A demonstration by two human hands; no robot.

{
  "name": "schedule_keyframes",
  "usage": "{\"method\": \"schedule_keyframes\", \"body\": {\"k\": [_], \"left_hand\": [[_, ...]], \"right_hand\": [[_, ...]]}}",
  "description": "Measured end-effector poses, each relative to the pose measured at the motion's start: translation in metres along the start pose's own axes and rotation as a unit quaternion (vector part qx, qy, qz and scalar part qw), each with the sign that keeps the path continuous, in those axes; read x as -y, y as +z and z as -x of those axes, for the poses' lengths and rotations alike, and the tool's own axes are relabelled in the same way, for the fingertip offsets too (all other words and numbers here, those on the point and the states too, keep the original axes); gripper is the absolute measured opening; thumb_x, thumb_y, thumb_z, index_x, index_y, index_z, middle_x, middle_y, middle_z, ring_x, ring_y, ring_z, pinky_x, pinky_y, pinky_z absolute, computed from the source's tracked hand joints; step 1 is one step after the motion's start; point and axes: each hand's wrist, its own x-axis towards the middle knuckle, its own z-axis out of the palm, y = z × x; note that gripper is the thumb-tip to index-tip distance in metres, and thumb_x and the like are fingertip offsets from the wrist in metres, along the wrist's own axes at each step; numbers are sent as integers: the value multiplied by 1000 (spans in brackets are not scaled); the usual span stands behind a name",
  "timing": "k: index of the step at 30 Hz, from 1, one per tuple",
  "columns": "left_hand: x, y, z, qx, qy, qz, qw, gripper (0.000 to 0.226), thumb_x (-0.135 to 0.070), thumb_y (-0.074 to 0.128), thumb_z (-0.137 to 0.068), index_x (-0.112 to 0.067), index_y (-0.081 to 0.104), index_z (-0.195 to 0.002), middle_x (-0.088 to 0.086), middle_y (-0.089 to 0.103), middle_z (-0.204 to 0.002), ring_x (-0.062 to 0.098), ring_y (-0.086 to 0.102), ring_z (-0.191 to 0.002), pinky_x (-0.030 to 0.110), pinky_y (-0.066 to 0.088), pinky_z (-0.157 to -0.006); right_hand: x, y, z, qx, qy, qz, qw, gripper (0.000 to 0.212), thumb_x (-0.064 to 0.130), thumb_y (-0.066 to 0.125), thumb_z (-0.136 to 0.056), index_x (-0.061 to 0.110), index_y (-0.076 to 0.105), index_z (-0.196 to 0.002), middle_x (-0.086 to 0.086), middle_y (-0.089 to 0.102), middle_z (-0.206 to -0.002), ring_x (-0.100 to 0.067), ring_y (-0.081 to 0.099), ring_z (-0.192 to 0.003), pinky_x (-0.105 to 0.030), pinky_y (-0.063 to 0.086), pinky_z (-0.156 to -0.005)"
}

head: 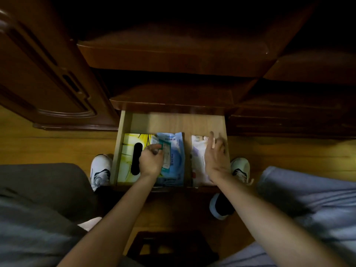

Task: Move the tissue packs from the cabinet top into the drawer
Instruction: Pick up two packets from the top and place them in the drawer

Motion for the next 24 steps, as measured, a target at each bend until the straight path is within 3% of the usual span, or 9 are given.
{"method": "schedule_keyframes", "body": {"k": [3,5,8,13,16,18,19,22,24], "left_hand": [[1,1,0,2,11,-3,1000,13,-16,63,-94,-16,68,-106,-1,66,-98,18,63,-92,27,50,-72],[1,2,0,4,11,2,1000,12,-16,62,-95,-17,66,-106,-1,65,-99,17,63,-91,25,51,-67],[4,1,2,8,23,8,1000,22,-8,58,-96,-15,61,-117,-2,62,-101,14,64,-90,13,46,-56],[8,3,5,51,48,63,996,68,9,60,-89,-17,34,-146,3,63,-119,17,63,-110,37,58,-88],[6,13,6,78,41,113,990,72,13,62,-87,-9,29,-147,4,63,-121,16,62,-113,30,55,-90],[7,19,6,85,30,123,988,52,9,65,-88,1,44,-135,12,65,-124,25,63,-115,36,56,-92],[8,21,7,90,28,122,988,43,6,66,-89,3,51,-129,15,67,-121,28,64,-114,39,57,-90],[9,26,10,111,38,142,983,23,5,66,-90,-5,63,-110,13,71,-111,31,68,-107,31,61,-75],[5,29,10,140,61,143,978,19,5,67,-89,-4,64,-106,17,72,-108,35,69,-104,37,61,-76]], "right_hand": [[19,3,-3,-30,-94,66,993,82,15,56,-97,15,6,-162,-19,9,-167,-37,22,-150,-49,31,-116],[29,7,-13,26,-131,79,988,97,19,70,-88,19,7,-162,-15,5,-168,-34,13,-153,-52,24,-118],[23,16,-23,138,-133,115,975,98,17,72,-85,19,10,-161,-13,2,-168,-35,5,-153,-55,19,-121],[-11,29,-13,179,-131,48,974,107,14,73,-79,26,4,-159,-7,7,-164,-33,12,-149,-47,32,-117],[-13,23,-13,152,-129,41,979,105,15,73,-79,24,7,-160,-7,10,-163,-33,10,-150,-46,28,-119],[-7,10,-21,114,-143,-37,982,89,19,69,-87,21,17,-160,-7,22,-164,-29,18,-151,-46,23,-122],[-3,1,-24,117,-123,-144,975,77,23,65,-92,21,25,-158,-6,34,-161,-26,28,-149,-45,27,-121],[9,-29,-24,203,-47,-450,868,63,32,62,-99,22,34,-155,2,53,-143,-19,51,-133,-40,47,-107],[4,-38,-18,223,-84,-472,849,60,24,72,-93,18,46,-146,3,56,-135,-20,58,-124,-39,54,-99]]}}
